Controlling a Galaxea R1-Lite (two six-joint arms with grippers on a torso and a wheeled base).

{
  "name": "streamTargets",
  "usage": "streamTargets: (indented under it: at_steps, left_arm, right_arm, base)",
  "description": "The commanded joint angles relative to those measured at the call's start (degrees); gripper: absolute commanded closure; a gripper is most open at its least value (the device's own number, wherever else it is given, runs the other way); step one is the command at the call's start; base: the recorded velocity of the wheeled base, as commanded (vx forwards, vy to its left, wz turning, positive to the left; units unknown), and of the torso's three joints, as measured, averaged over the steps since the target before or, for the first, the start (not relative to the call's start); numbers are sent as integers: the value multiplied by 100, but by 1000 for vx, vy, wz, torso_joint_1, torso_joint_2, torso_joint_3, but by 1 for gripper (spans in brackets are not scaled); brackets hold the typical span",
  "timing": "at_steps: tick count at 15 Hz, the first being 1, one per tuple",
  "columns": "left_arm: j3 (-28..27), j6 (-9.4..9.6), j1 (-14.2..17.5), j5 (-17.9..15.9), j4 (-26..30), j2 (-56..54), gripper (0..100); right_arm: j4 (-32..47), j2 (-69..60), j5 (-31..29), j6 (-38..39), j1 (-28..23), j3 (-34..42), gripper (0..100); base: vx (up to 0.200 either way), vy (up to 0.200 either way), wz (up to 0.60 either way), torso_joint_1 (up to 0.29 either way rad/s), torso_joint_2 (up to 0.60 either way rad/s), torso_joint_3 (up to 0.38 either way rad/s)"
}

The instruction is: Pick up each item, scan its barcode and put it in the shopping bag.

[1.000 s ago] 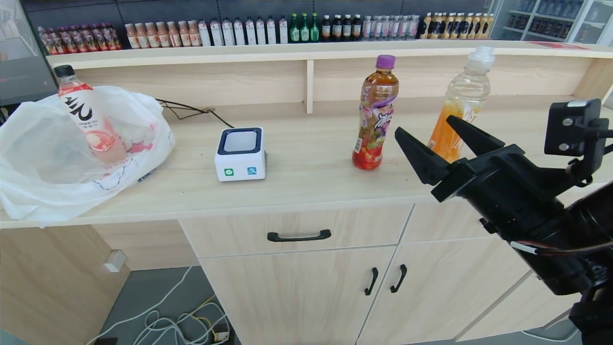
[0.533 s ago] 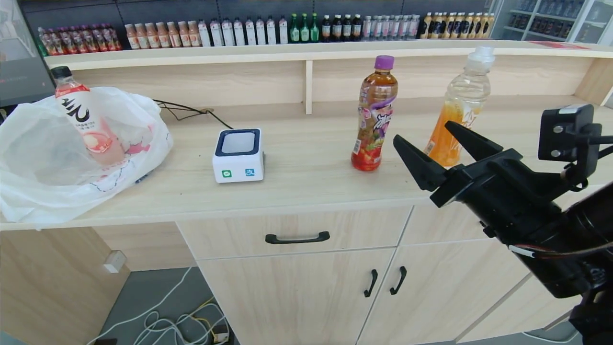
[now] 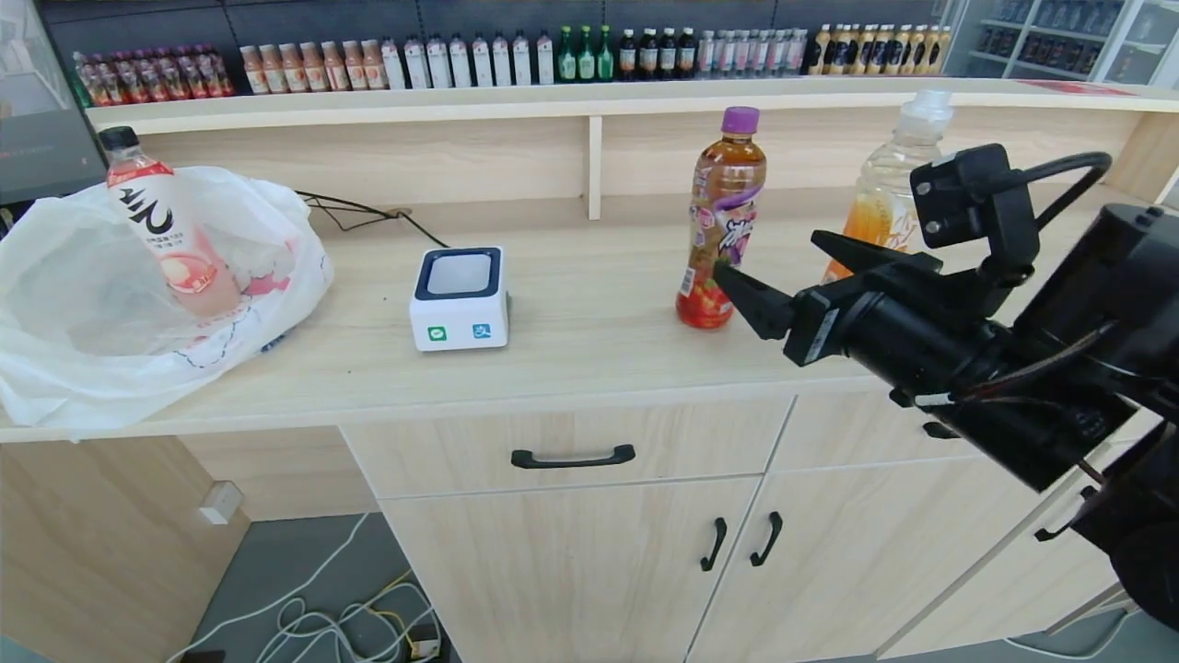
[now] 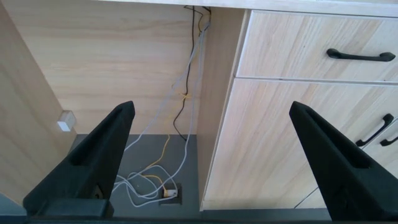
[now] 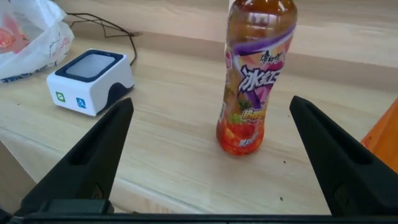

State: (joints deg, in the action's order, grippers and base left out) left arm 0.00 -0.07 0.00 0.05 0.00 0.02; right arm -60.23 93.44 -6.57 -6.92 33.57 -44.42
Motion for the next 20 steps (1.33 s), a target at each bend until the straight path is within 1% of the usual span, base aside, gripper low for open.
streamTargets:
  at_steps: [1, 3, 4, 6, 9, 11, 13, 15, 18, 20]
  left_arm:
    - [0, -1, 0, -5, 0, -2, 0]
    - [0, -1, 0, -5, 0, -2, 0]
    - [0, -1, 0, -5, 0, -2, 0]
    - [0, -1, 0, -5, 0, -2, 0]
    - [0, -1, -9, -5, 0, -2, 0]
    - [0, -1, 0, 4, 0, -2, 0]
    - [0, -1, 0, -5, 0, -2, 0]
    - [0, -1, 0, 4, 0, -2, 0]
    - [0, -1, 0, 4, 0, -2, 0]
    - [0, -1, 0, -5, 0, -2, 0]
  right_arm:
    - [135, 315, -55, 33, -53, -480, 0]
    - [143, 421, -152, 68, -211, -453, 0]
    - [135, 438, -204, 244, -237, -436, 0]
    - [135, 491, -257, 438, -237, -541, 0]
    - [108, 544, -248, 754, -246, -374, 0]
    - [108, 614, -204, 851, -299, -418, 0]
    - [108, 658, 7, 842, -501, -488, 0]
    - [108, 790, 209, 561, -668, -699, 0]
    - [108, 1256, 226, 525, -712, -1200, 0]
    - [267, 1554, 226, 525, -721, -1631, 0]
  base:
    - [0, 0, 0, 0, 0, 0]
    - [0, 0, 0, 0, 0, 0]
    - [0, 0, 0, 0, 0, 0]
    - [0, 0, 0, 0, 0, 0]
    - [0, 0, 0, 0, 0, 0]
    - [0, 0, 0, 0, 0, 0]
    - [0, 0, 0, 0, 0, 0]
    - [0, 0, 0, 0, 0, 0]
    - [0, 0, 0, 0, 0, 0]
    - [0, 0, 0, 0, 0, 0]
